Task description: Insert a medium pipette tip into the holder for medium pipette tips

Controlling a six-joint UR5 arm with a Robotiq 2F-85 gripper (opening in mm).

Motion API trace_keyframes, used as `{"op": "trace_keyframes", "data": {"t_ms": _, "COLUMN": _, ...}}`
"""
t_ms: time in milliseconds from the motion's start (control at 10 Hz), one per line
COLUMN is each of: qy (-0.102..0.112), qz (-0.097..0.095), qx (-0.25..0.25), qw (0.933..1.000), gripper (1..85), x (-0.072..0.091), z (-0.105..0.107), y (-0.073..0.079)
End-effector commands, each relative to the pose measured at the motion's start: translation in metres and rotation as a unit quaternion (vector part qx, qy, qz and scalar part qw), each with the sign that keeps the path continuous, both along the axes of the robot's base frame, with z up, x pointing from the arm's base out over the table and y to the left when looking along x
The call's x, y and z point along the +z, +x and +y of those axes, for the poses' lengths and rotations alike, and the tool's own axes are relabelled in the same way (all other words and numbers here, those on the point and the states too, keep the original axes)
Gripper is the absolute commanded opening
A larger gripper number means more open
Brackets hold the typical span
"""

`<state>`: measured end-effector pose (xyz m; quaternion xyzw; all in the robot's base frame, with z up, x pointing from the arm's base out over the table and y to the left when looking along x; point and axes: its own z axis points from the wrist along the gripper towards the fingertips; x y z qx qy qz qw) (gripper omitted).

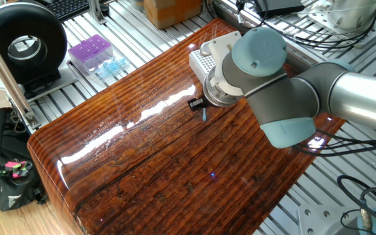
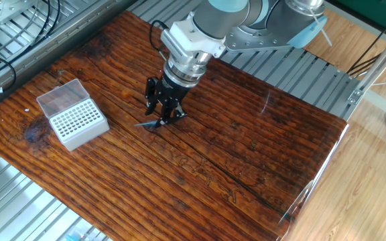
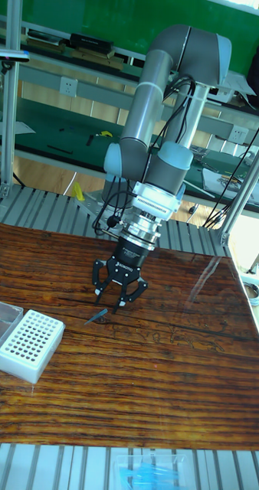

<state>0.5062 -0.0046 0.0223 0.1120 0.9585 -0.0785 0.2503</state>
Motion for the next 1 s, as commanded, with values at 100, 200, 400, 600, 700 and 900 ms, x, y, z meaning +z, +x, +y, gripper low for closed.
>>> {"op": "trace_keyframes", "data": {"t_ms": 100, "qy": -0.002, "qz": -0.010, "qx": -0.009, "qw": 0.9999, "gripper": 43.0, "x": 0.001, "z": -0.007, "y": 0.007}}
{"op": "trace_keyframes", "data": {"t_ms": 200, "qy": 0.001, "qz": -0.010, "qx": -0.012, "qw": 0.9999, "gripper": 43.0, "x": 0.000, "z": -0.005, "y": 0.007}}
{"op": "trace_keyframes", "data": {"t_ms": 400, "qy": 0.007, "qz": -0.010, "qx": -0.018, "qw": 0.9998, "gripper": 43.0, "x": -0.005, "z": -0.002, "y": 0.005}}
{"op": "trace_keyframes", "data": {"t_ms": 600, "qy": 0.010, "qz": -0.002, "qx": -0.028, "qw": 0.9996, "gripper": 42.3, "x": -0.008, "z": 0.001, "y": -0.001}}
{"op": "trace_keyframes", "data": {"t_ms": 700, "qy": 0.010, "qz": 0.001, "qx": -0.031, "qw": 0.9995, "gripper": 41.7, "x": -0.009, "z": 0.001, "y": -0.003}}
{"op": "trace_keyframes", "data": {"t_ms": 900, "qy": 0.008, "qz": 0.002, "qx": -0.038, "qw": 0.9992, "gripper": 41.7, "x": -0.010, "z": -0.002, "y": -0.004}}
